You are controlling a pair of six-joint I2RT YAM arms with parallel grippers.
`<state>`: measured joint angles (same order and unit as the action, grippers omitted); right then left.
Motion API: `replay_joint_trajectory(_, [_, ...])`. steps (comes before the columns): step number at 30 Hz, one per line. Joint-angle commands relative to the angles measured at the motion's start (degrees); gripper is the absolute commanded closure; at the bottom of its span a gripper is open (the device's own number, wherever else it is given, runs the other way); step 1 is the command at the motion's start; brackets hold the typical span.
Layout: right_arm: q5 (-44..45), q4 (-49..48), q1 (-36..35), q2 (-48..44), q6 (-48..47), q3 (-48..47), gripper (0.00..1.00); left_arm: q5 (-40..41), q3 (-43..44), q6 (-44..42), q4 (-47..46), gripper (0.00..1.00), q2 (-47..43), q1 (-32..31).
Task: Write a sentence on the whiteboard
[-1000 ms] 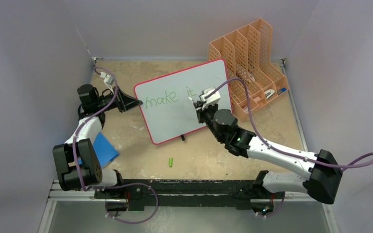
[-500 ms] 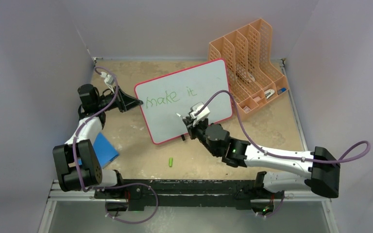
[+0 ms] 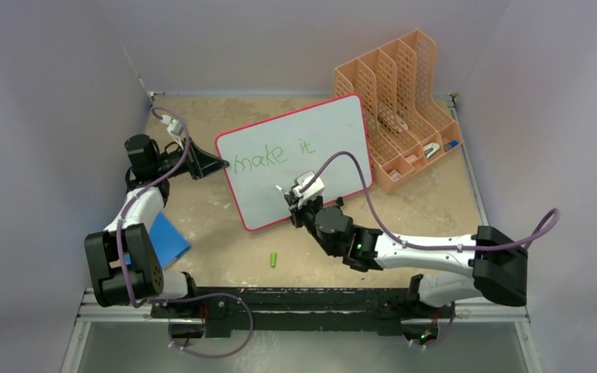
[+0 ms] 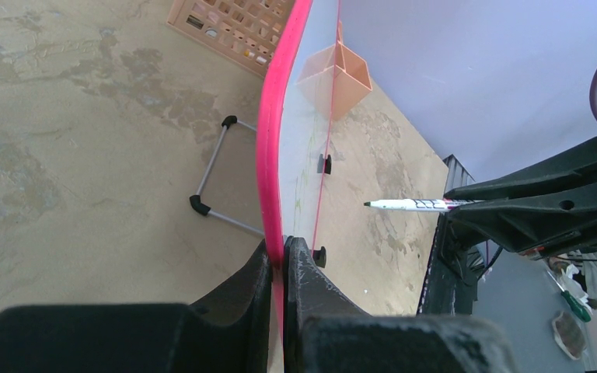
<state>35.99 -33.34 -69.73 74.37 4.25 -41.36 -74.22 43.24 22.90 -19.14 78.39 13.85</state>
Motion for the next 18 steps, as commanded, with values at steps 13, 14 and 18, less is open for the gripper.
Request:
replay_joint_trajectory(13, [5.40, -8.55, -0.23, 5.92, -2.27, -1.97, 1.00, 0.17, 0.39, -2.59, 0.37, 1.00, -0.96, -1.10])
replay_joint_trajectory(14, [5.41, -8.62, -0.20, 6.22, -2.24, -2.04, 1.00, 0.21, 0.43, -2.66, 0.41, 1.00, -0.89, -1.10])
replay_joint_trajectory(18, [5.41, -9.03, -0.22, 7.22, -2.23, -2.21, 1.00, 0.21, 0.50, -2.77, 0.58, 1.00, -0.83, -1.10])
